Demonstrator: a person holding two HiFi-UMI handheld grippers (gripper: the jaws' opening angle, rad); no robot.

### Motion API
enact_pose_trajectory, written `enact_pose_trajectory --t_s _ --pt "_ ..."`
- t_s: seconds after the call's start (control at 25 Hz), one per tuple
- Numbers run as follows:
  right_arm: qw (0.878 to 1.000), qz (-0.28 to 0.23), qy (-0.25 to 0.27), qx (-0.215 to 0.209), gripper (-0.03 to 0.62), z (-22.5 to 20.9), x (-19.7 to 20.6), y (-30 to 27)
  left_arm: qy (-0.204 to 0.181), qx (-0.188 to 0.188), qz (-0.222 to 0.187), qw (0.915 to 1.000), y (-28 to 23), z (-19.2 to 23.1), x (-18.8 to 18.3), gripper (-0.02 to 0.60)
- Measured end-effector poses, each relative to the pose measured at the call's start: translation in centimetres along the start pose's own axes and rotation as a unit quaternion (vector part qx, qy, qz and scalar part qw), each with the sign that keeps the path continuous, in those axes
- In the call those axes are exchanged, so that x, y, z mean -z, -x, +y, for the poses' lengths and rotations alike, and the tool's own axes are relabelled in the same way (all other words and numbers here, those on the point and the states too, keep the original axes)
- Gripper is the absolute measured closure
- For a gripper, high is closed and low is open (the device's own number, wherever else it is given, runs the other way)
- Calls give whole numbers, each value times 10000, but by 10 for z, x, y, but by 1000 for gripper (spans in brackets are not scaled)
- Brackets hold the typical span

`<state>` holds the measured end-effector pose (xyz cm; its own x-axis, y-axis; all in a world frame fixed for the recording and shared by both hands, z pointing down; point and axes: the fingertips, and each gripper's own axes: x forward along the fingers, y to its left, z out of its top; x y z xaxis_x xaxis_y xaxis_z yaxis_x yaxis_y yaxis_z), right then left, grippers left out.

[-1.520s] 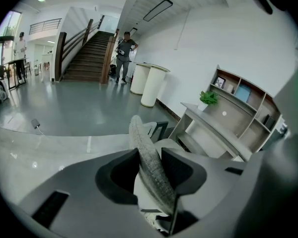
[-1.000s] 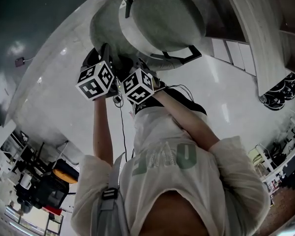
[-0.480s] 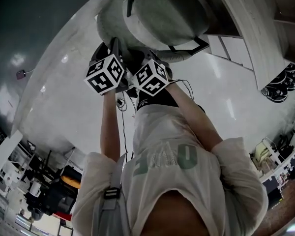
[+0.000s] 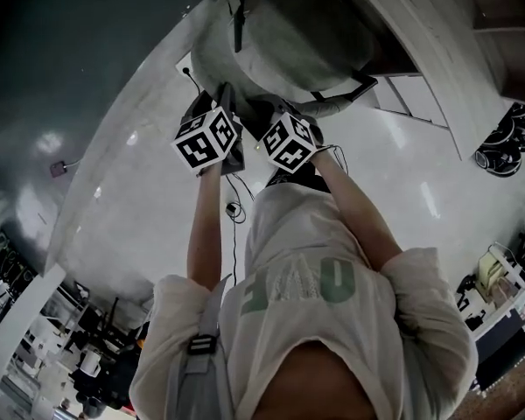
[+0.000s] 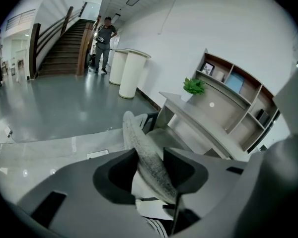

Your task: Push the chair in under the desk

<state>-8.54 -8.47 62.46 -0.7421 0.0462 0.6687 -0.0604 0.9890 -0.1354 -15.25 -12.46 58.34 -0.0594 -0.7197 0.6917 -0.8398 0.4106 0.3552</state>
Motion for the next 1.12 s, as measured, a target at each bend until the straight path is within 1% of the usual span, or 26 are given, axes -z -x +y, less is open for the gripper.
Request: enact_pose_trajectory --t_s 0.12,0.28,0.56,1.12 --pt "9999 13 -79 117 447 -17 1 0 -72 125 87 9999 -13 -7 -6 405" --pt "9992 28 -309 250 448 -39 1 2 -201 194 274 9992 -31 -17 -15 399" --pt "9978 160 -444 472 454 -73 -5 -2 -361 365 441 9977 -60 -29 -37 399" --pt "9948 173 -718 699 454 -117 -11 0 -521 572 498 9958 -93 -51 -62 397"
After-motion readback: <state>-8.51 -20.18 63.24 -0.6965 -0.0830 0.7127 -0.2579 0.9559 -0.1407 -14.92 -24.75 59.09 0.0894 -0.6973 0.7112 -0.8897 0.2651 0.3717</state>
